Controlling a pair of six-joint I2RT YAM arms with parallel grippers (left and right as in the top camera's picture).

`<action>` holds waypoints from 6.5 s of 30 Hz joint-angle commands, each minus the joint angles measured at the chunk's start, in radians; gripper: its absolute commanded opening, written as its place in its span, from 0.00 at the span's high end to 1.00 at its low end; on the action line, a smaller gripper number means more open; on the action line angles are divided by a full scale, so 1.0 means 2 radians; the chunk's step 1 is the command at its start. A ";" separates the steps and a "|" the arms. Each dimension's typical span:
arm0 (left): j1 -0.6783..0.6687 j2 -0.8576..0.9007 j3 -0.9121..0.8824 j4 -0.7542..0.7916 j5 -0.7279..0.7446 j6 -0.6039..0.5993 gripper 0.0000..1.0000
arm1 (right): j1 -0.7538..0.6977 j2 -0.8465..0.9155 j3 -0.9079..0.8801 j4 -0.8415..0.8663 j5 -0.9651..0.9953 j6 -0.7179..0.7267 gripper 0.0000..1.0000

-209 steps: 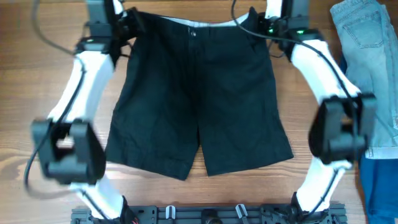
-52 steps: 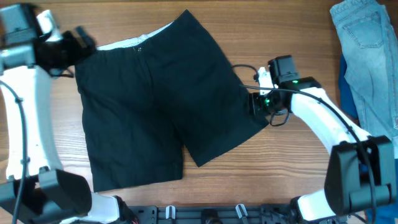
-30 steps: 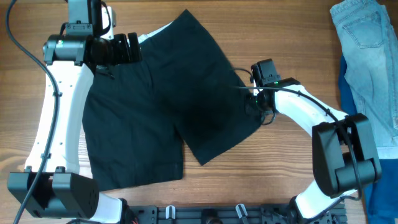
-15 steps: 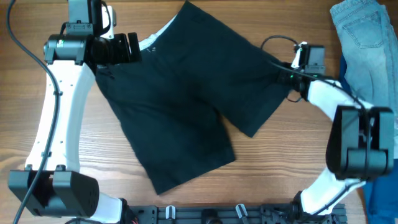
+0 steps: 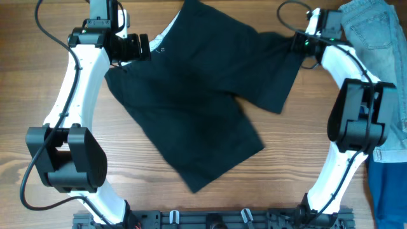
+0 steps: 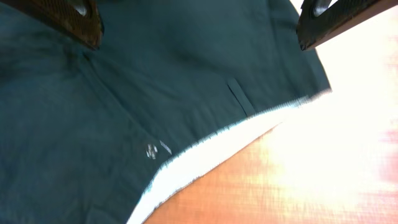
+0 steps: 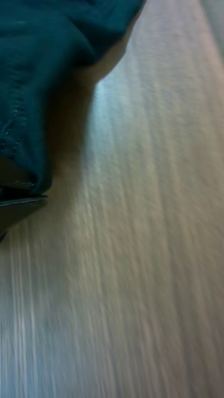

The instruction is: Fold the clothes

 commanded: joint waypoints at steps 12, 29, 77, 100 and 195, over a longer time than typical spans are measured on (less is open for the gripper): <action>0.024 0.035 0.000 0.024 -0.020 0.083 0.00 | -0.049 -0.035 0.017 -0.112 -0.100 -0.010 0.00; 0.042 0.123 0.000 -0.036 0.040 0.009 0.19 | 0.052 -0.129 0.016 -0.284 -0.146 -0.024 0.00; 0.213 0.136 0.000 -0.204 -0.032 -0.125 0.48 | 0.163 -0.125 -0.063 -0.247 0.006 0.139 0.47; 0.093 -0.073 0.000 -0.127 -0.034 -0.066 0.24 | 0.179 -0.001 -0.106 -0.200 0.058 0.145 0.30; 0.046 -0.066 -0.413 0.196 0.022 -0.447 0.96 | 0.356 -0.318 -0.417 -0.356 0.043 0.512 0.00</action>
